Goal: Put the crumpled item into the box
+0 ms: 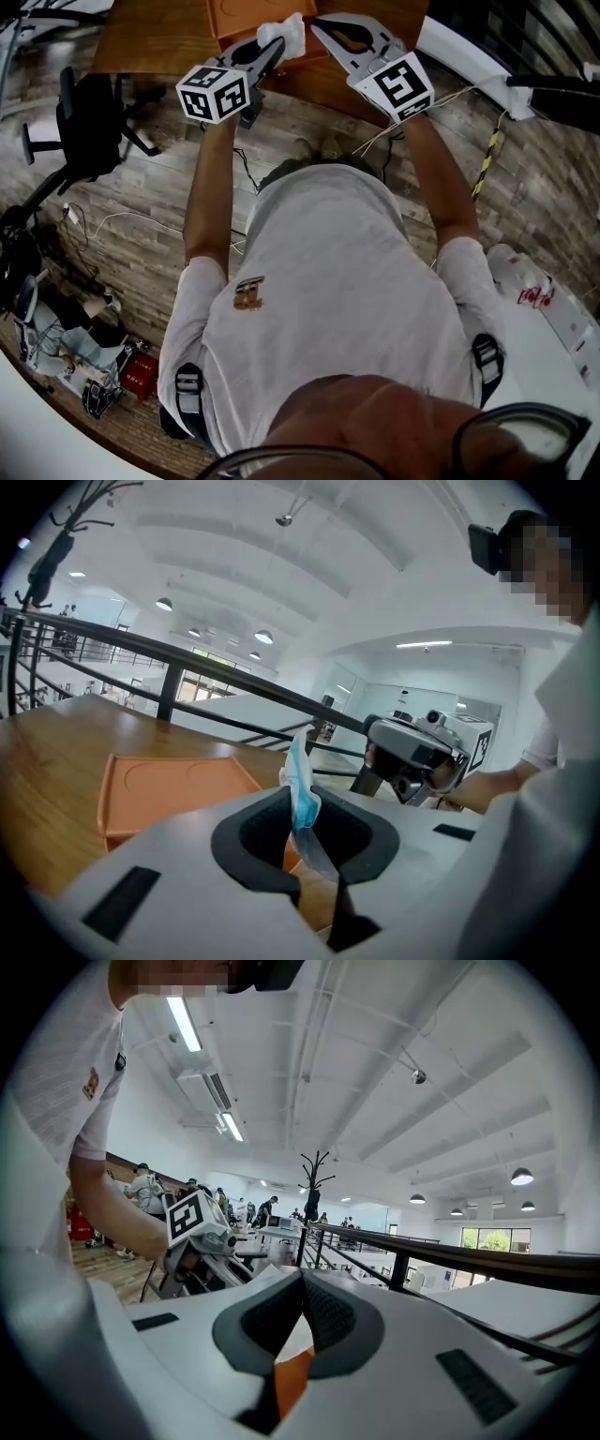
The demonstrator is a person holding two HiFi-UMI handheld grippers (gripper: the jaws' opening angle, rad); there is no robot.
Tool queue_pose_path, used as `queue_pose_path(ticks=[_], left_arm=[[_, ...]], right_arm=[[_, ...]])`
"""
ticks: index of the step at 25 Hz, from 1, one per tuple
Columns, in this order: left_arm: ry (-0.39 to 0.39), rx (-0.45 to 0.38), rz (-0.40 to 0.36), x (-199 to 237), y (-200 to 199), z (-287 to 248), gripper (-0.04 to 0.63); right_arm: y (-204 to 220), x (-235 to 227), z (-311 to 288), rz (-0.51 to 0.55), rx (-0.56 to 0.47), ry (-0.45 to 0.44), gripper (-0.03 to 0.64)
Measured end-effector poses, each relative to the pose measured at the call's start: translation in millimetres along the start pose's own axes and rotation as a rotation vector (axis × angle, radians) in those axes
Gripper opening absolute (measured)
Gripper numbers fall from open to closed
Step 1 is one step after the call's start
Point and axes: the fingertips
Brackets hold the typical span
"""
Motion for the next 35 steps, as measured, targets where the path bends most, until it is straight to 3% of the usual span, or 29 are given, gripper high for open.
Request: queue_pose_path(ticks=[15,25,35], left_arm=[[-0.076,0.205,0.115,49,44,-24,0.075],[-0.093,0.266,0.224,71,66,-37,0.075],[-0.099,0.307,0.264,83,79,-43,0.075]], right_arm=[[19,-3,-1,-0.011,0.048,0.029,0.032],[26,-5,0,-0.022,0.057,0.043,0.032],[29,-6,-1,-0.028,0.062,0.06,0.032]])
Point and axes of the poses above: the fingertips, and each gripper's own axes: z backward along the fingers, x to its left, y out of its underside, and after that the axes turned 12 degrees about y, right-handed
